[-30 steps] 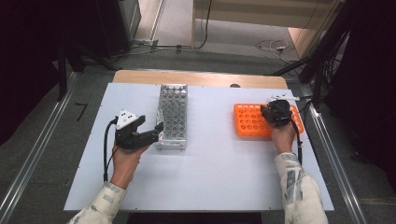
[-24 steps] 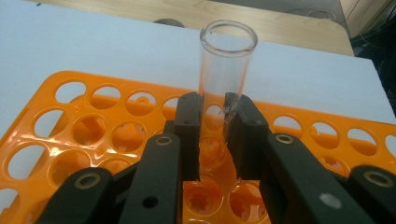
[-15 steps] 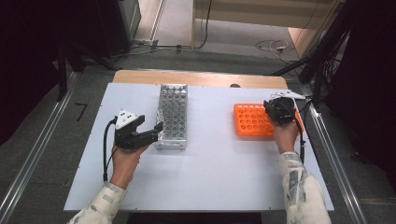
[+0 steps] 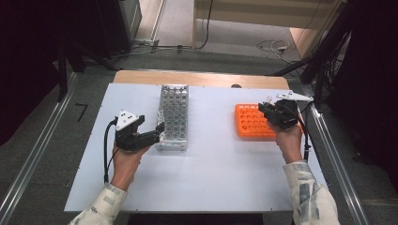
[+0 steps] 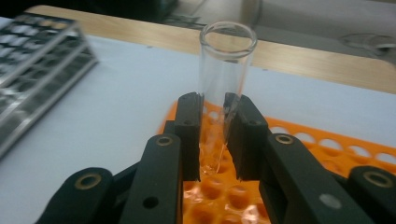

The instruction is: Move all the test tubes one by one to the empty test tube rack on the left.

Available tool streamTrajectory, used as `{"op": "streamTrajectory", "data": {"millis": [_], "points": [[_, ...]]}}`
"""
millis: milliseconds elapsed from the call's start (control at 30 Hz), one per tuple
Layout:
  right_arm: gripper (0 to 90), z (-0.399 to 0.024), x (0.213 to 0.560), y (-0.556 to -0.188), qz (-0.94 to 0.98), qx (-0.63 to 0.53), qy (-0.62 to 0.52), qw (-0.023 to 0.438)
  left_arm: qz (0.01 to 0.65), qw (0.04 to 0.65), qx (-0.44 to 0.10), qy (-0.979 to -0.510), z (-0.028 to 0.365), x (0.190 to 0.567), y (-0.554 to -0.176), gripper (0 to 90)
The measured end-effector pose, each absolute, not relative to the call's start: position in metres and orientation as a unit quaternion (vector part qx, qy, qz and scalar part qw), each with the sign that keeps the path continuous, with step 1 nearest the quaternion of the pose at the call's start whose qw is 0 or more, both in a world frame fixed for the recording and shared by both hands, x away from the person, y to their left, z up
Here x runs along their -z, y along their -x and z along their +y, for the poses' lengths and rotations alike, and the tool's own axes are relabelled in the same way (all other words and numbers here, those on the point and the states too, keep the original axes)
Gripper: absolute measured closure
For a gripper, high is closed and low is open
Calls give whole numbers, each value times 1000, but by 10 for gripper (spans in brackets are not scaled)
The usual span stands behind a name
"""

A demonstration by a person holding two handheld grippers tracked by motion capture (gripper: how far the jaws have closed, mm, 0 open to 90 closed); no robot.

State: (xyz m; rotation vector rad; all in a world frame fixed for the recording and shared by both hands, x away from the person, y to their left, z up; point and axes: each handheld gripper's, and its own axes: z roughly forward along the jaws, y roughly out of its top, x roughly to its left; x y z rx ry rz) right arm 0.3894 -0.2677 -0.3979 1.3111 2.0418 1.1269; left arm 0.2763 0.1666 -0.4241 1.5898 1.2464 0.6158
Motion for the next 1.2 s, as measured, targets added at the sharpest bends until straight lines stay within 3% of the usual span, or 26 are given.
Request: {"op": "streamTrajectory", "data": {"millis": [433,1200], "points": [[729,-217,393,-352,794,-431,-387,183,499,503,-252,-659,160,417,-270,205],[729,-128,436,-316,864,-397,-285,121,442,511,-227,-701,120,414,-257,231]]}}
